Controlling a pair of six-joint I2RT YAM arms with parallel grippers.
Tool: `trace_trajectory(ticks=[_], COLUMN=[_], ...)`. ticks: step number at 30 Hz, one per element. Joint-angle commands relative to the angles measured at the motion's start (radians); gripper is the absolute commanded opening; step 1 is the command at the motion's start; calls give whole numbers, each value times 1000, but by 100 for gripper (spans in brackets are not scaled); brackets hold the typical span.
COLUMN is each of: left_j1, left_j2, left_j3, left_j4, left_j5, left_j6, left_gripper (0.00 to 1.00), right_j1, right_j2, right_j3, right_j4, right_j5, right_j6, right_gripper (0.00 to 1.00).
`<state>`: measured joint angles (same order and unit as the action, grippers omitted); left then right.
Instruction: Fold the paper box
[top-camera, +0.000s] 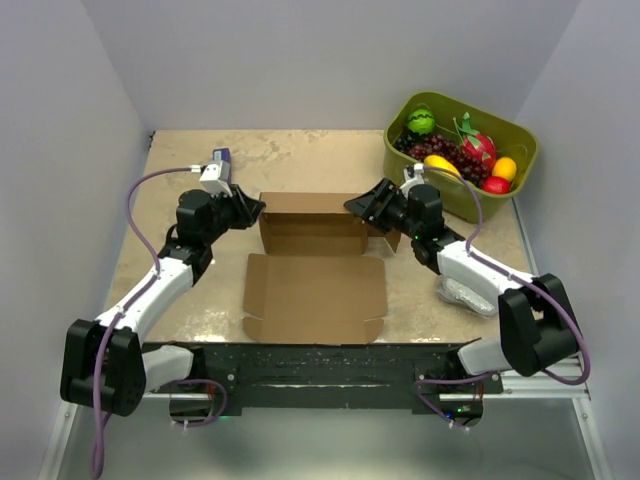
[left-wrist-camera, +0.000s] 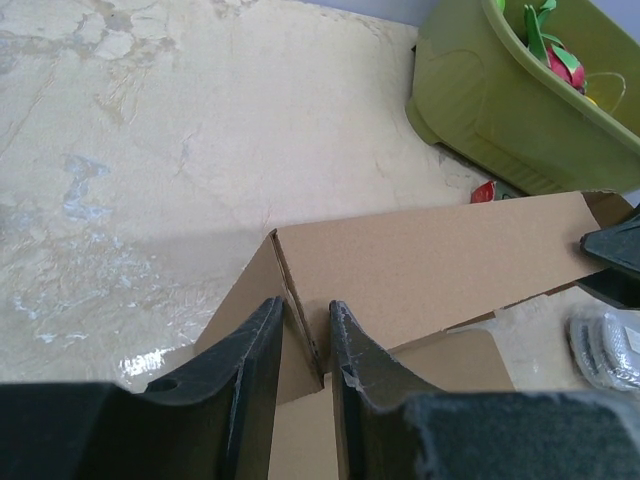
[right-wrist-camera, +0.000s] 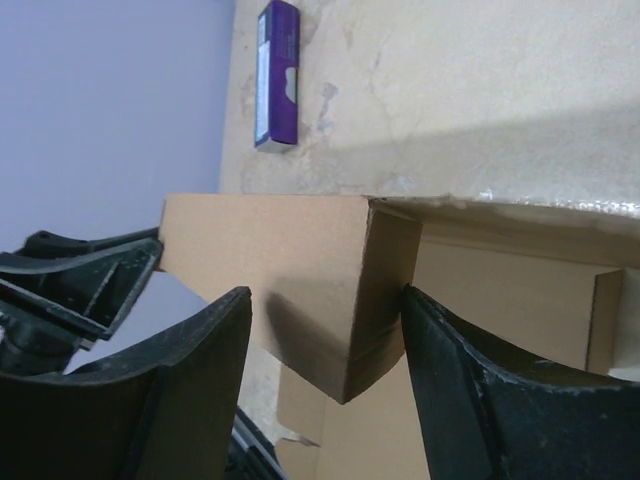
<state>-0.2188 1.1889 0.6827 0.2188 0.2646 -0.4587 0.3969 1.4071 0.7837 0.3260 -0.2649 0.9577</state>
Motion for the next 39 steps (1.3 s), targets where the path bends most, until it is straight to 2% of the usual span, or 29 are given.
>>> trace_trajectory(ticks=[1, 12, 22, 23, 26, 31, 32, 33, 34, 35, 36, 37, 39], left_j1=[-8, -10, -14, -14, -14, -14, -14, -14, -14, -14, -14, -14, -14], left_j2=[29, 29, 25, 25, 26, 25, 23, 24, 25, 23, 26, 26, 26], left_j3=[-43, -45, -46, -46, -46, -45, -43, -43, -43, -41, -41, -41, -40], left_j4=[-254, -251, -249, -248, -248, -249, -249, -248, -249, -249, -249, -249, -246], left_j5=[-16, -7, -7, -8, -7, -11, -11, -11, -11, -13, -11, -10, -10], left_j6=[63, 63, 63, 63, 63, 64, 64, 64, 64, 63, 63, 63, 63], left_gripper=[29, 30, 29, 30, 29, 30, 30, 30, 30, 30, 29, 30, 30], right_j1=[-6, -7, -7, -7, -7, -6, -7, -6, -7, -7, -7, -7, -7], right_j2=[-16, -33, 7, 13, 23, 17, 9, -14, -29, -51, -94, -123, -213], right_j3=[-34, -146, -201, -199, -195, -192, -190, -190, -186, -184, -182, -179, -179], right_j4=[166, 381, 513, 516, 515, 493, 481, 449, 424, 362, 326, 285, 155], right_j5=[4, 58, 67, 66, 64, 69, 76, 79, 85, 102, 116, 127, 177], right_j6=[102, 272, 357, 358, 362, 340, 332, 304, 285, 265, 215, 187, 98], right_gripper=[61, 40, 12, 5, 0, 0, 4, 18, 25, 37, 54, 61, 69])
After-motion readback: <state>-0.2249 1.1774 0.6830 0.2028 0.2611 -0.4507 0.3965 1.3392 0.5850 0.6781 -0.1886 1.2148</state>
